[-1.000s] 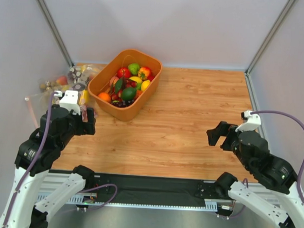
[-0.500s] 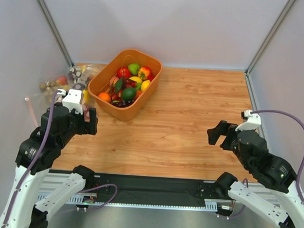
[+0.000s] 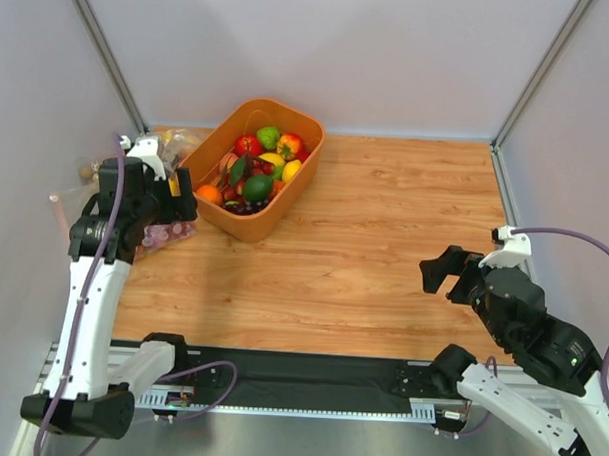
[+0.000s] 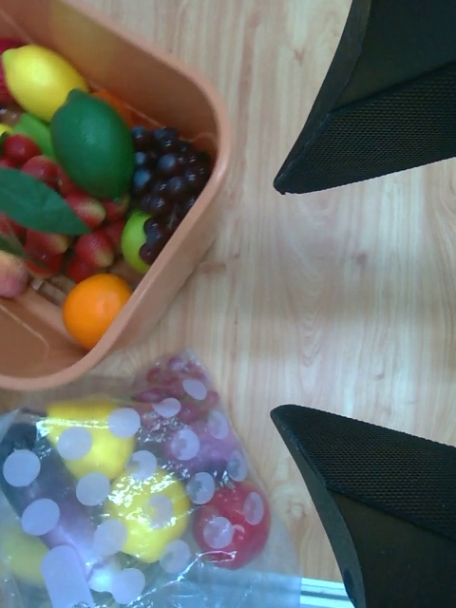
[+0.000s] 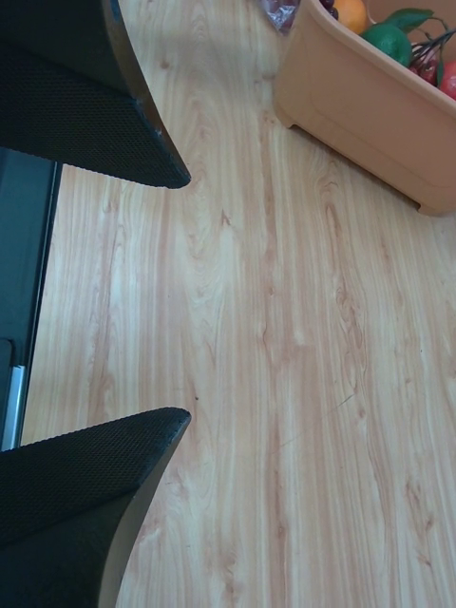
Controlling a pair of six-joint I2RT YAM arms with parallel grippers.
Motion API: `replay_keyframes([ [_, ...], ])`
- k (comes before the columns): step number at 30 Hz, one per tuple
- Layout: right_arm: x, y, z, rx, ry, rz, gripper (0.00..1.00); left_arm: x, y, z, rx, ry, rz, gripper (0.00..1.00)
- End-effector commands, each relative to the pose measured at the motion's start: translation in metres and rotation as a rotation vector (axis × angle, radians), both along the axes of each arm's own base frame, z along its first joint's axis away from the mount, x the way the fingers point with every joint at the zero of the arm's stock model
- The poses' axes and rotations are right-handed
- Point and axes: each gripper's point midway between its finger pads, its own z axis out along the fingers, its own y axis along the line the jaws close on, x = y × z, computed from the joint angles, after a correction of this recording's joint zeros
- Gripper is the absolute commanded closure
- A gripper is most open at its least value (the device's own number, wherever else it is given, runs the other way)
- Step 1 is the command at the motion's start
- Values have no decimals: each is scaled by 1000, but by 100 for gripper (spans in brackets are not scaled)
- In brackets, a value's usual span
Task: Open the zip-top bag and remove the fake food
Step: Pick up the zipper food storage bag at the center of the board.
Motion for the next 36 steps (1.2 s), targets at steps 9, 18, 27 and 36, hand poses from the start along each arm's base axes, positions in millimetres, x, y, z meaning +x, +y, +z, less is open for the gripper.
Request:
replay_keyframes([
  [9,-1,13,1,-1,-20,89,0,27,132,-24,27,15,590,1],
  [18,8,36,5,11,-27,161,0,16,186,-70,188,48,855,0],
  [27,9,49,12,7,-14,217,0,35,214,-119,175,139,931,1],
  [36,7,64,21,102,-20,252,0,57,215,-165,55,166,870,1],
])
